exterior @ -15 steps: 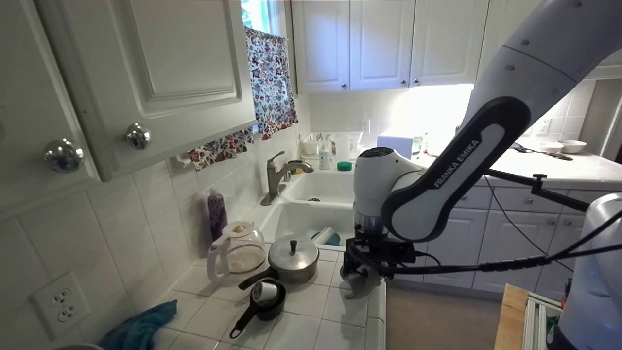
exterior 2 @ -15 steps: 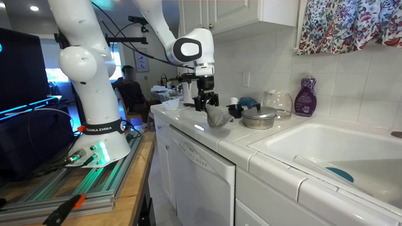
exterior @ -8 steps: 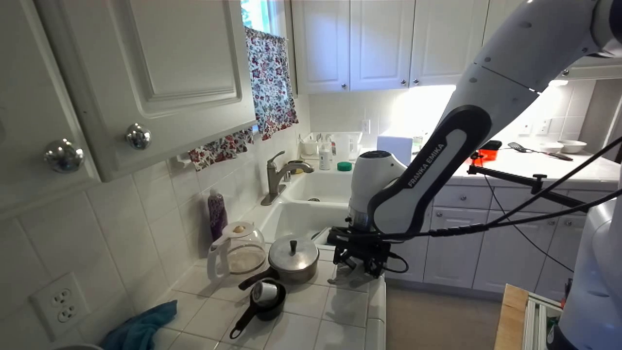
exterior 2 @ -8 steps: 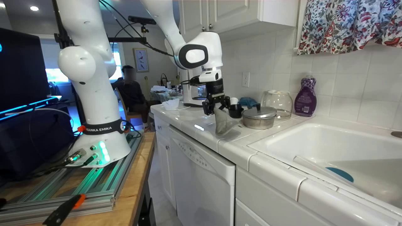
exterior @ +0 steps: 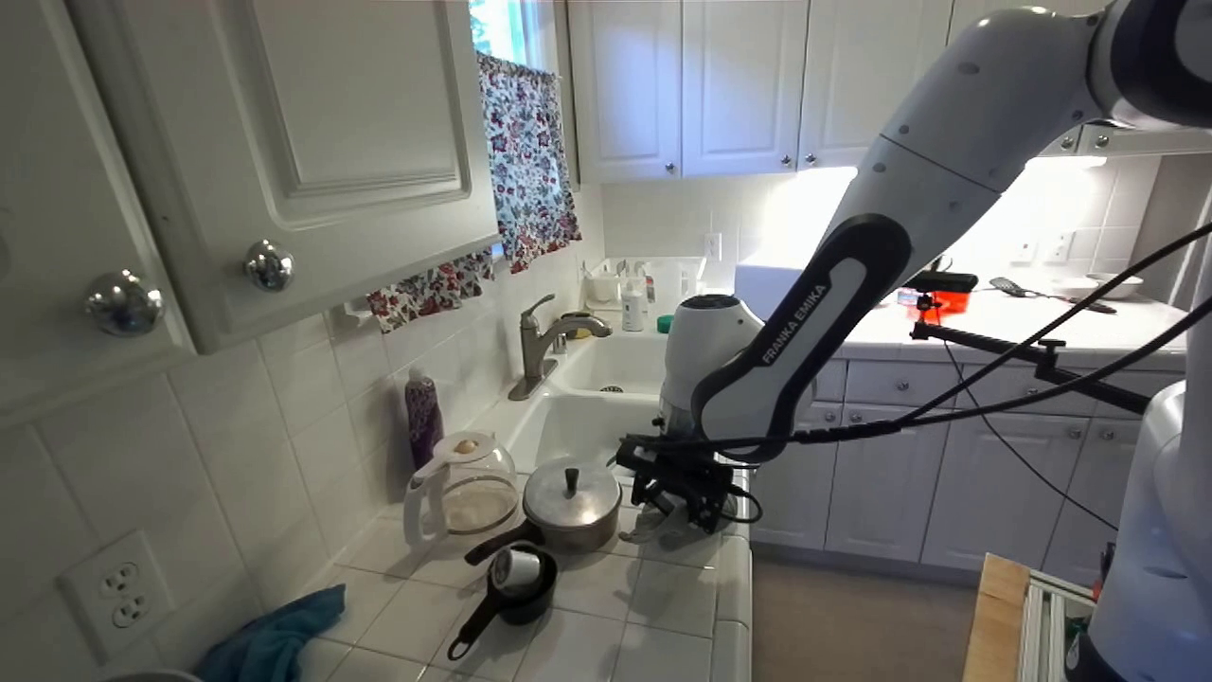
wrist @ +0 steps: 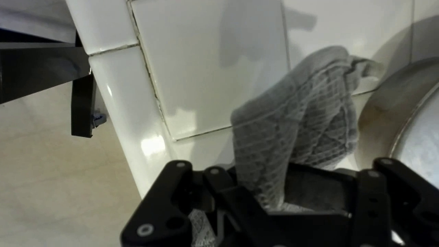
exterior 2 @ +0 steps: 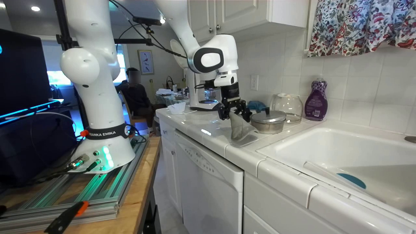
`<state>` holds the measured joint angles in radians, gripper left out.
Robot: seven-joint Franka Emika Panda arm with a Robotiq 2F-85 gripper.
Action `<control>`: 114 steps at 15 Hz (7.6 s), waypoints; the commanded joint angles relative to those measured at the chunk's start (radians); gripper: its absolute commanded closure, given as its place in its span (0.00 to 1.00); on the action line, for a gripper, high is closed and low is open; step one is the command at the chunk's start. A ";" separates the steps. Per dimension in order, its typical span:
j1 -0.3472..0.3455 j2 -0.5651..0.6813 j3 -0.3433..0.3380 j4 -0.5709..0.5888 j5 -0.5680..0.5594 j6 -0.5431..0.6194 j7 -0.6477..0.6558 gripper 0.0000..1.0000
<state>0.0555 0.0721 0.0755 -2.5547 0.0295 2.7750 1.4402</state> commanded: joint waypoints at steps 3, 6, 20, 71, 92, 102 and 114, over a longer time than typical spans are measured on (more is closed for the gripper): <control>0.031 0.033 0.000 0.075 -0.008 -0.170 -0.142 1.00; 0.033 0.018 -0.008 0.104 -0.032 -0.300 -0.217 1.00; 0.038 0.042 -0.025 0.198 -0.152 -0.445 -0.249 0.41; 0.178 0.060 -0.072 -0.035 -0.180 0.039 -0.074 1.00; 0.146 0.359 -0.115 0.355 -0.154 -0.019 -0.316 1.00; 0.154 0.407 -0.049 0.447 -0.137 -0.115 -0.672 1.00; 0.182 0.136 -0.014 0.169 -0.028 -0.138 -0.799 0.47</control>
<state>0.2258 0.3613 0.0444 -2.2182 -0.0563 2.6207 0.6367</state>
